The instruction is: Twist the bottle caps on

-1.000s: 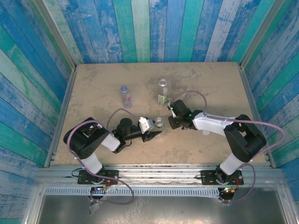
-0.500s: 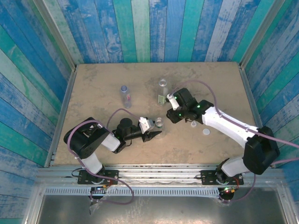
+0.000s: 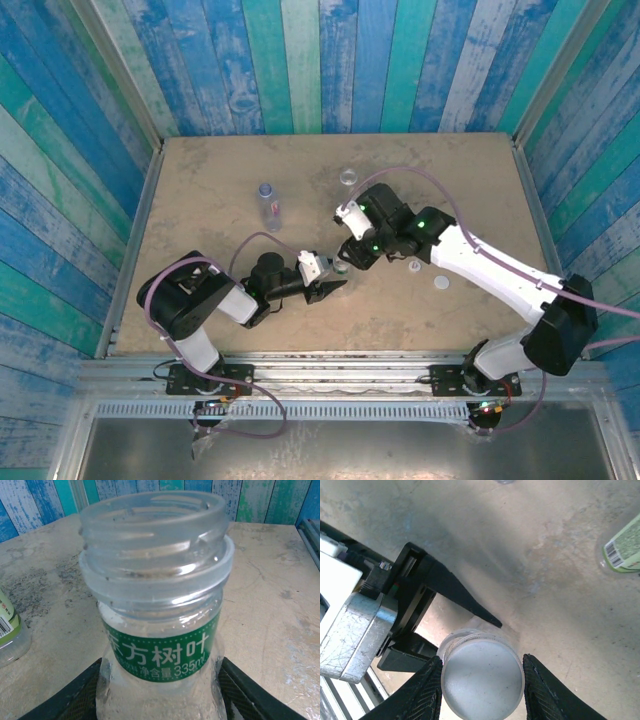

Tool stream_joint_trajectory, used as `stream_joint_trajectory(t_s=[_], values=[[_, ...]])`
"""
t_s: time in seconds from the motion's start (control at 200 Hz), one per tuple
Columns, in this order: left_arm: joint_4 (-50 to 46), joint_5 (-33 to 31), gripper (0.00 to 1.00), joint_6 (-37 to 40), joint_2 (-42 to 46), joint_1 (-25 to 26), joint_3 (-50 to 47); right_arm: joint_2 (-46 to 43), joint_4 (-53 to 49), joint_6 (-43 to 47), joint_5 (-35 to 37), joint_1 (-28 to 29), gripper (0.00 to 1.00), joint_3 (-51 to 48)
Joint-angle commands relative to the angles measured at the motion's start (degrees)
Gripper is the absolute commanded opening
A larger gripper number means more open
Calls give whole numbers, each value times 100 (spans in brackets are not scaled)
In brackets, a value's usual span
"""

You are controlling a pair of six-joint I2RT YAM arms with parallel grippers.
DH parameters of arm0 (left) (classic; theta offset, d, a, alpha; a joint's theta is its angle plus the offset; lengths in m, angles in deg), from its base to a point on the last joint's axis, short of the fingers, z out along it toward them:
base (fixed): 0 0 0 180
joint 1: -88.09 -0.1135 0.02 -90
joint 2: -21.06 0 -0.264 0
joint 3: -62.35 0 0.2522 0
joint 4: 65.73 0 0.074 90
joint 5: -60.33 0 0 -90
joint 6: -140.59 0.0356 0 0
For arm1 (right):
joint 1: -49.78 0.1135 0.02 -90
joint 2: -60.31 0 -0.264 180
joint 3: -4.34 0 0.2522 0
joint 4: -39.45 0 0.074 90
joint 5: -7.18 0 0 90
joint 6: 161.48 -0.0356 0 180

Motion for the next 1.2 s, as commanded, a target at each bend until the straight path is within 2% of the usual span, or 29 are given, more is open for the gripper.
stream_joint_trajectory(t_s=[0.0,0.306,0.636,0.922,1.197], values=[[-123,-1,56,86,-199,26,63,133,-338,127,-76,99,43,129],[-204,60,56,101,-239,26,102,313,-344,203,-75,219,43,201],[-222,82,56,69,-228,23,129,604,-809,346,212,390,43,518],[-213,64,56,42,-241,26,137,577,-786,477,409,500,43,404],[-214,95,56,33,-249,26,139,355,-527,375,567,500,49,422]])
